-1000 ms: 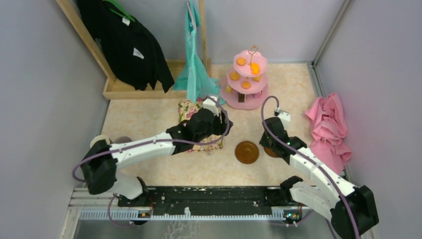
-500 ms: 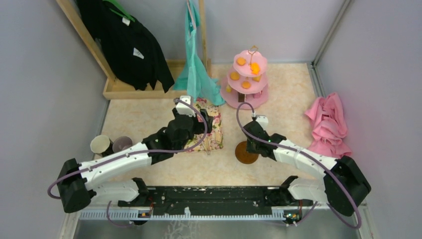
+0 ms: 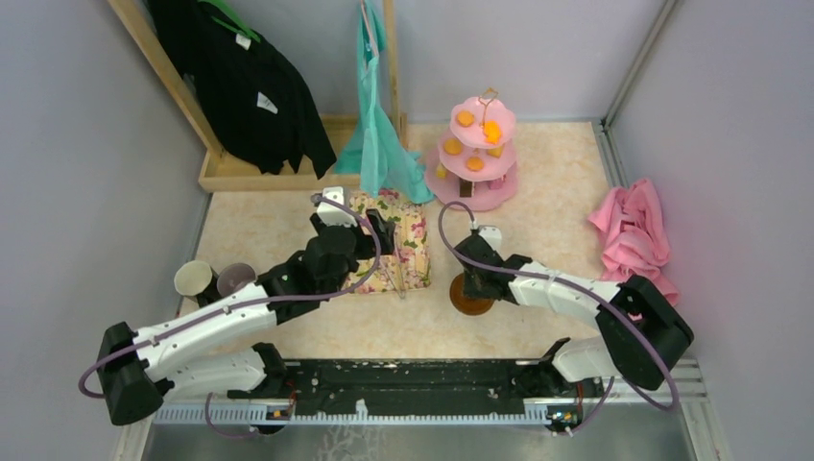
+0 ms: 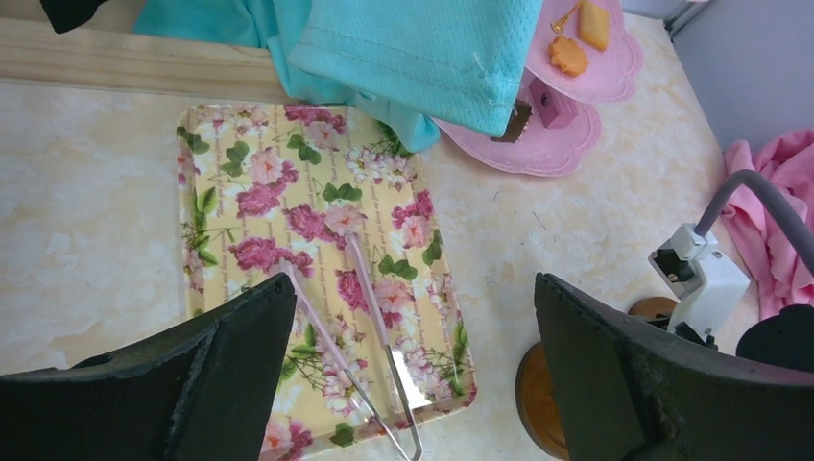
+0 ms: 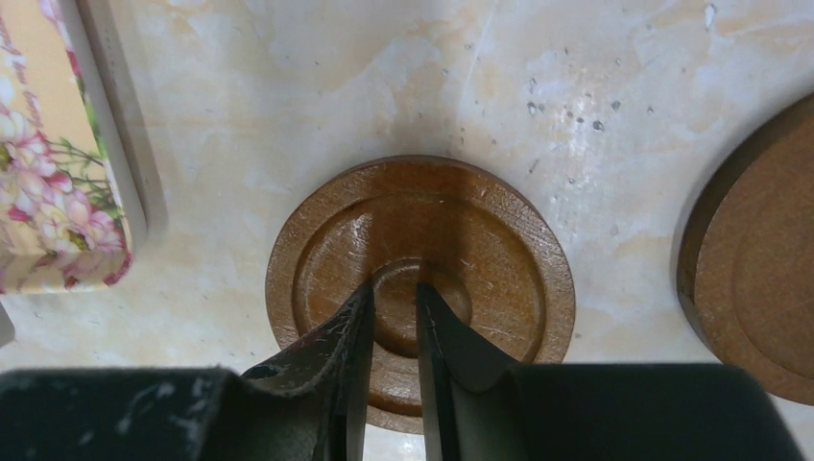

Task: Serve the afternoon tea
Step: Adjust the coaster at the center of the board.

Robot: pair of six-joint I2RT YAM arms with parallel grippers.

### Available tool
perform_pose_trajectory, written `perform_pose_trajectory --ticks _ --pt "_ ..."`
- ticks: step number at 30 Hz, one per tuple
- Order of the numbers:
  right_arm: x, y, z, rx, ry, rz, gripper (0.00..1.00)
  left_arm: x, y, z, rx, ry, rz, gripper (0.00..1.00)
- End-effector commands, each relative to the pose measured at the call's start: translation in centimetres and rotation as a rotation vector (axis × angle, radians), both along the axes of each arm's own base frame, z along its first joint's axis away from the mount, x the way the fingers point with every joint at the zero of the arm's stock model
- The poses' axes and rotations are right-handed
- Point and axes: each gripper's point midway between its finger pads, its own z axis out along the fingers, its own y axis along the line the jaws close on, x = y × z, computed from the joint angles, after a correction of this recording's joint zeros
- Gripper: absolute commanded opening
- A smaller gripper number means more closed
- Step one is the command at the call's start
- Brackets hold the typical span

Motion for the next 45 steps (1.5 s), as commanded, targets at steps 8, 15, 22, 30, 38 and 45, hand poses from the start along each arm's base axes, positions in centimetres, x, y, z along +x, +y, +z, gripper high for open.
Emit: perform_pose_trajectory --ticks 8,15,22,30,38,45 --pt "2.1 3.0 -0.3 0.022 -0.012 0.041 0.27 0.2 2.6 0.6 -0.014 -0.022 0.074 1.0" --pt "4.3 4.7 0.0 0.006 -0.03 0.061 0.27 0.1 3.3 0.6 -0.012 -0.024 0.082 1.0" --pt "6.3 5.8 0.2 0.018 -0.039 0.07 0.27 0.1 3.8 0.9 -0.009 -0.03 0.089 1.0" --pt "7.1 7.2 -0.3 0.029 -0.023 0.096 0.27 0.4 4.3 1.1 0.001 -0.032 0.104 1.0" --pt "7.3 5.4 -0.8 0.002 -0.017 0.056 0.27 0.6 3.8 0.5 0.008 -0.015 0.093 1.0" --pt "7.6 4.9 0.5 -0.003 -0.056 0.056 0.31 0.8 3.7 0.2 0.01 -0.004 0.09 1.0"
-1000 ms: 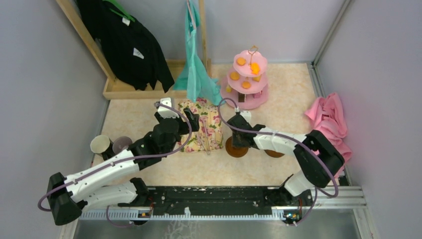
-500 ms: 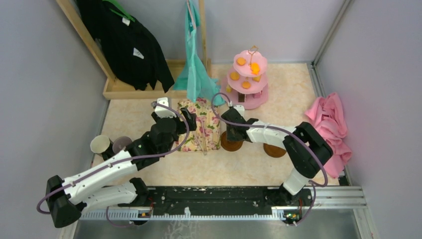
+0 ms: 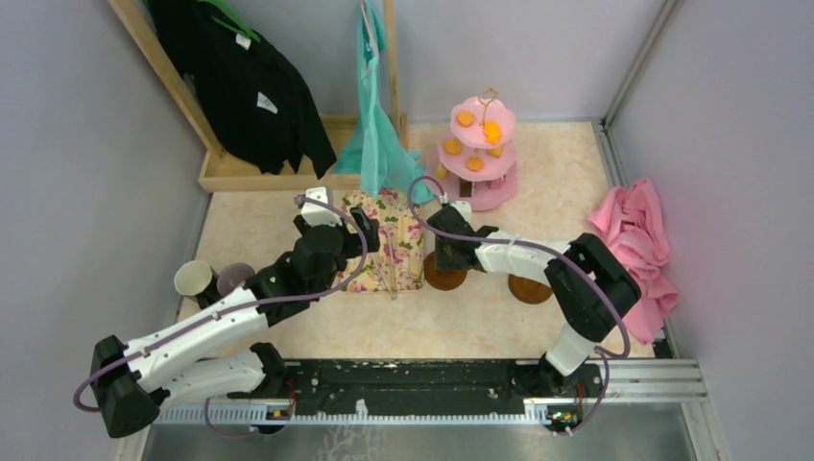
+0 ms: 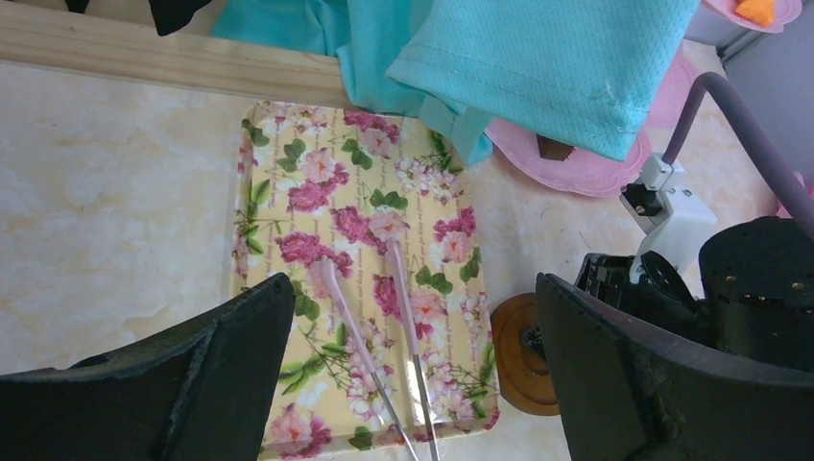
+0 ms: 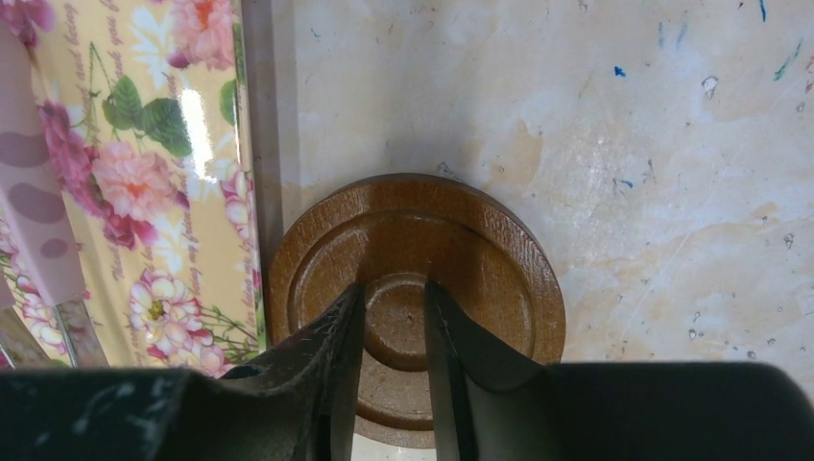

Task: Serve the afternoon tea
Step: Adjust the coaster at the center of the board.

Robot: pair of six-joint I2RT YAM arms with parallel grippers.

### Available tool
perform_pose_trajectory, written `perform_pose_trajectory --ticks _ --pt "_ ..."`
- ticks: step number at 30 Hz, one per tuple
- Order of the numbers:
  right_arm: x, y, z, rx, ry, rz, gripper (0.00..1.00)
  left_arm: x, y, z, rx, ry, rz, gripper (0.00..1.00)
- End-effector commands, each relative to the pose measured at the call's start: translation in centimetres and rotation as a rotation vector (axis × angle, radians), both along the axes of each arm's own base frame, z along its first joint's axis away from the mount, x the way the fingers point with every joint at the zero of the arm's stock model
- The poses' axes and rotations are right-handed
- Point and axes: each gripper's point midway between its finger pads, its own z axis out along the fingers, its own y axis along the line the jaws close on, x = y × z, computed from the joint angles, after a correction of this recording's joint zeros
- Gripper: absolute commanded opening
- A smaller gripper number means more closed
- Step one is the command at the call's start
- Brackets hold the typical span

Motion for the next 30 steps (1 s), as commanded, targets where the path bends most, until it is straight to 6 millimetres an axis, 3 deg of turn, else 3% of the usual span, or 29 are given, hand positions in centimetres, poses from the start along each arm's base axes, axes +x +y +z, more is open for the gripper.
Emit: perform_pose_trajectory --ticks 1,4,16,21,24,30 --pt "0.4 -1.2 0.4 -0.026 -0.034 -0.004 0.35 0.3 -0.2 0.2 -0.006 0.005 -0.009 1.0" --pt "0.8 -1.1 1.9 -0.019 -0.073 0.019 0.41 0.4 -0.4 -0.1 -0.016 0.016 -0.012 1.0" --pt "1.3 -2.6 7.6 -0.015 -0.197 -0.024 0.4 0.8 -0.7 0.2 -0.021 0.006 -0.027 1.0" --pt "0.5 -7.4 8.5 -0.101 -0.213 -0.166 0.24 0.8 -0.7 -0.3 -0.017 0.013 -0.03 1.0" --pt "-0.3 -11.1 7.6 -0.098 -0.192 -0.278 0.09 0.7 -0.8 -0.8 -0.026 0.015 -0.046 1.0" --pt "-2.7 -17.3 5.2 -0.1 -0.126 -0.509 0.0 0.7 -1.5 -1.6 -0.04 0.029 -0.092 1.0"
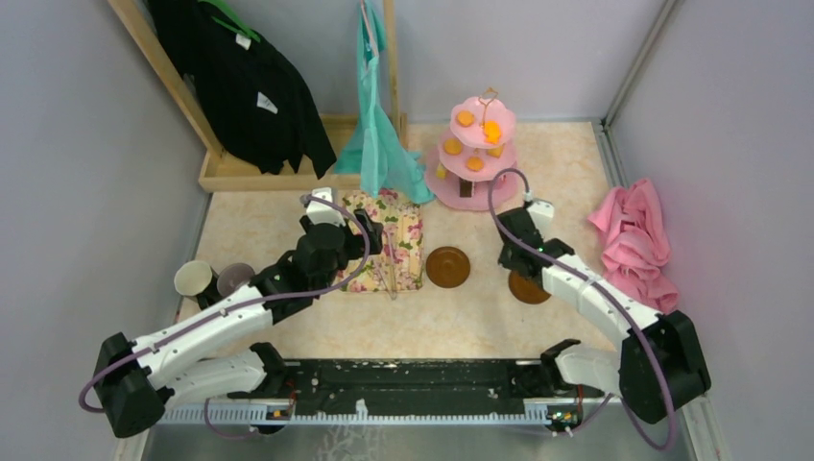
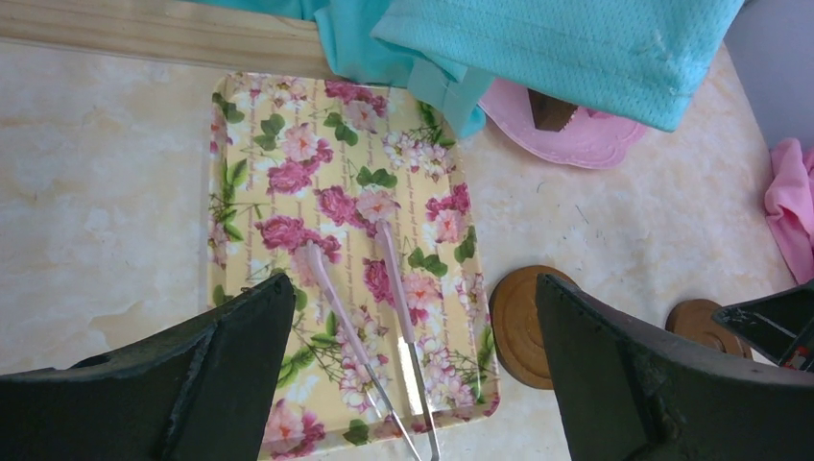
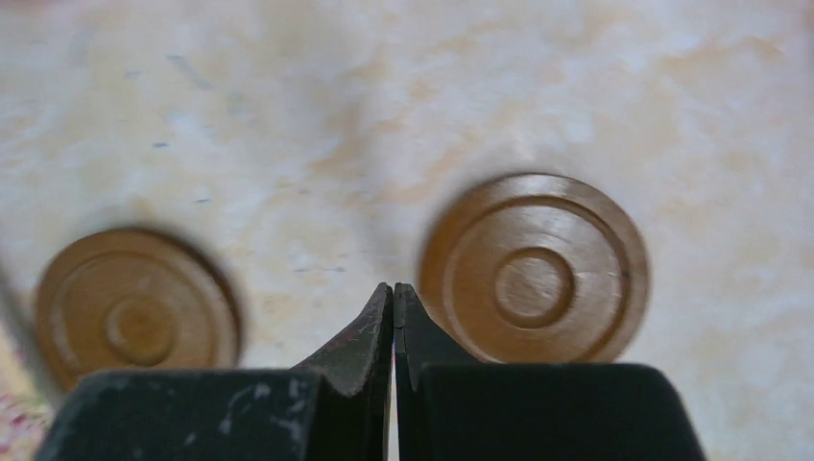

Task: Serve the afternoon tea
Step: Adjust the coaster at the center of the board.

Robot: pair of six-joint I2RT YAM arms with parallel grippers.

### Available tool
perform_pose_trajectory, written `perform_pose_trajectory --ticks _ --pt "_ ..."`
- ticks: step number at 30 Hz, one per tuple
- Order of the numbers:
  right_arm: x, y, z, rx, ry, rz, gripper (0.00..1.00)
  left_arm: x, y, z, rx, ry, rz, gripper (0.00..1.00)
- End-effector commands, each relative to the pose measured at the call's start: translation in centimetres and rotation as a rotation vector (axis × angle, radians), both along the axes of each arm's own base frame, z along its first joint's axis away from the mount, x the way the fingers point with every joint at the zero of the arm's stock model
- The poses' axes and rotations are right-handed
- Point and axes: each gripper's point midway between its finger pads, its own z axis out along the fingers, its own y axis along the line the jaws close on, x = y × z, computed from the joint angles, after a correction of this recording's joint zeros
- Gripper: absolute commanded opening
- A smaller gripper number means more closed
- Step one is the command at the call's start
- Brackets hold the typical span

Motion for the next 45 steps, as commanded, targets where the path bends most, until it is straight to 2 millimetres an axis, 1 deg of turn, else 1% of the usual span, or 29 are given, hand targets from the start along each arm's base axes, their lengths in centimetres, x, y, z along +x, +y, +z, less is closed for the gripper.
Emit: perform_pose_trajectory --ticks 1,4,8,13,20,24,29,37,45 --pt "-1.8 -4.3 -0.9 -0.017 0.02 -0.2 0.0 0.1 -1.0 0.1 -0.033 -0.006 -0.053 1.0" --pt "-2.6 -5.9 -1.2 -0.012 0.025 -0.29 0.0 0.0 -1.5 -0.1 -0.04 0.002 -0.075 1.0" --pt "-3.4 -7.1 -1.7 0.016 0.044 -0.362 0.0 -0.1 -1.6 -0.3 -0.049 0.01 -0.084 1.0" --pt "-4.0 -7.7 -2.7 0.02 0.074 -0.393 0.0 -0.4 -1.2 -0.2 -0.066 0.004 -0.082 1.0" --pt "-4.1 -7.7 -4.7 0.051 0.121 -0.411 0.0 -0.5 -0.8 0.1 -0.079 0.0 -0.074 1.0" --pt "-3.7 -7.6 -5.7 0.07 0.14 -0.407 0.0 -0.3 -0.5 -0.1 -0.075 0.004 -0.059 1.0" --pt "-2.6 -6.9 -6.5 0.093 0.157 -0.374 0.0 0.1 0.4 -0.2 -0.07 0.006 -0.02 1.0" --pt "-0.3 -5.3 -6.8 0.142 0.161 -0.324 0.0 0.9 1.9 0.2 -0.071 0.004 0.038 1.0" --pt "1.5 -4.0 -6.7 0.18 0.147 -0.281 0.0 1.3 2.7 0.2 -0.076 0.006 0.061 1.0"
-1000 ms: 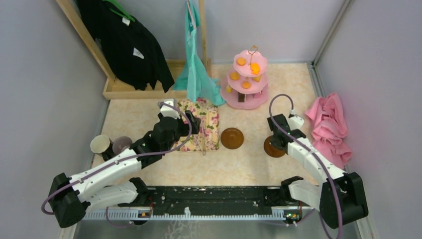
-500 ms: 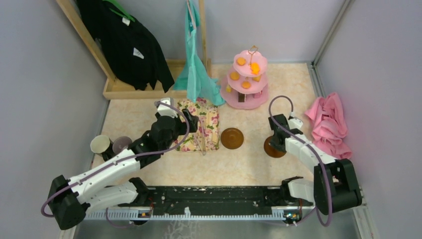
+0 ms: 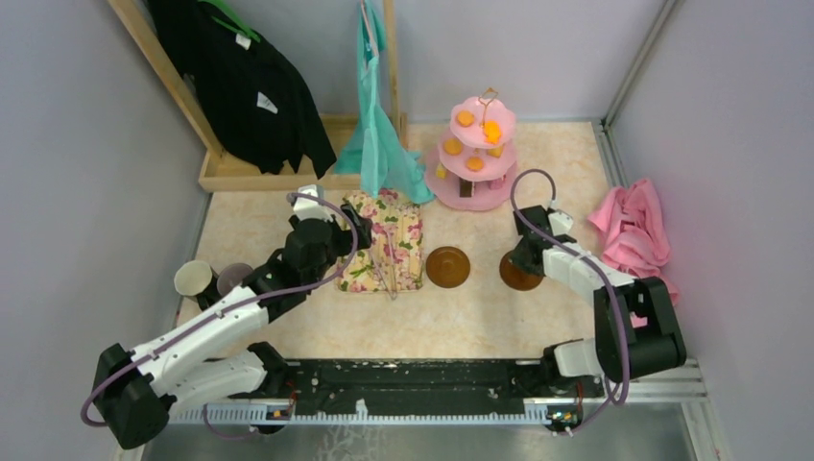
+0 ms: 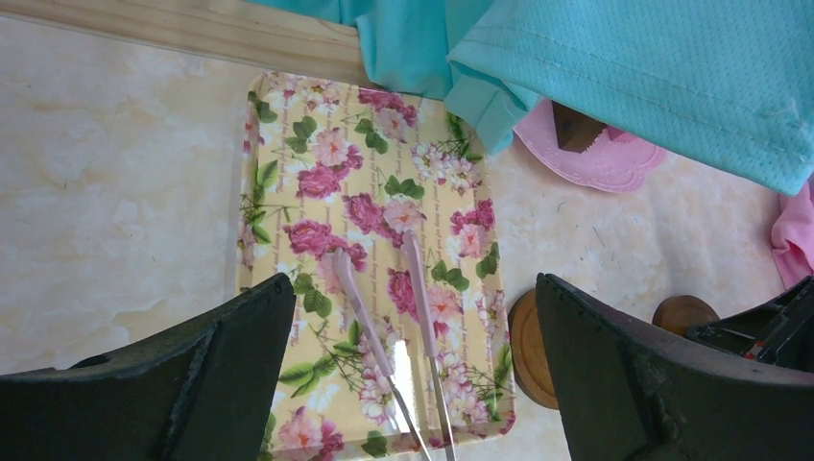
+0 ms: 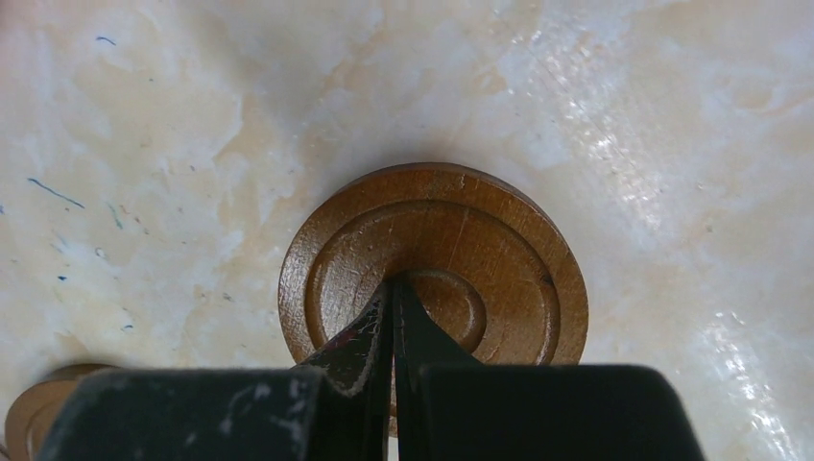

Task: Serve the afternoon tea
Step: Adjust the coaster at the center of the board.

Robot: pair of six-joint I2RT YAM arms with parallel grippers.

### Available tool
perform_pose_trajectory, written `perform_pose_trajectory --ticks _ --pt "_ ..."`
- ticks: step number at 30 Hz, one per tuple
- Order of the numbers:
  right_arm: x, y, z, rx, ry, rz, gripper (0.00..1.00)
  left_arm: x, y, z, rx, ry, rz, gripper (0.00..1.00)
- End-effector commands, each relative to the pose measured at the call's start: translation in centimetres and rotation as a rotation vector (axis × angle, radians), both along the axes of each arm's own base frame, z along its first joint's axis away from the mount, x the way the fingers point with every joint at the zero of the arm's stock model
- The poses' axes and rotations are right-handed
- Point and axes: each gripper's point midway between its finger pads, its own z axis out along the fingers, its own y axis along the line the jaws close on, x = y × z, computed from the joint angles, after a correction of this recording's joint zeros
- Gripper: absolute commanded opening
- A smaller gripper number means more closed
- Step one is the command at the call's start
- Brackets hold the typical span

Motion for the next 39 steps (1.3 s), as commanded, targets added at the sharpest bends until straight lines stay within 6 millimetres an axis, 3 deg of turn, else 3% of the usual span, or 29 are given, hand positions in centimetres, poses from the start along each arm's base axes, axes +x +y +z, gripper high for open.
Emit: perform_pose_trajectory --ticks 1,16,24,29,33,39 --pt "1.2 1.4 -0.2 0.063 -0.007 0.041 0.0 0.3 0.6 1.1 -0.025 -0.021 0.023 1.0" --pt "3.6 2.2 0.8 0.06 -0.049 0.093 0.0 0.7 1.4 1.3 -0.022 0.001 0.05 1.0" --pt "5.0 2.6 5.3 0.051 -0.198 0.158 0.2 1.2 3.6 4.9 0.03 0.009 0.09 1.0" --pt "4.9 3.0 8.2 0.037 -0.276 0.217 0.3 0.0 5.3 7.2 0.118 0.048 0.097 1.0" --pt "4.6 4.5 10.9 0.045 -0.353 0.278 0.41 -2.5 7.3 7.0 0.198 0.16 0.099 1.0" --pt "4.0 8.5 14.7 0.104 -0.464 0.394 0.42 -5.2 10.6 5.2 0.275 0.363 0.202 1.0"
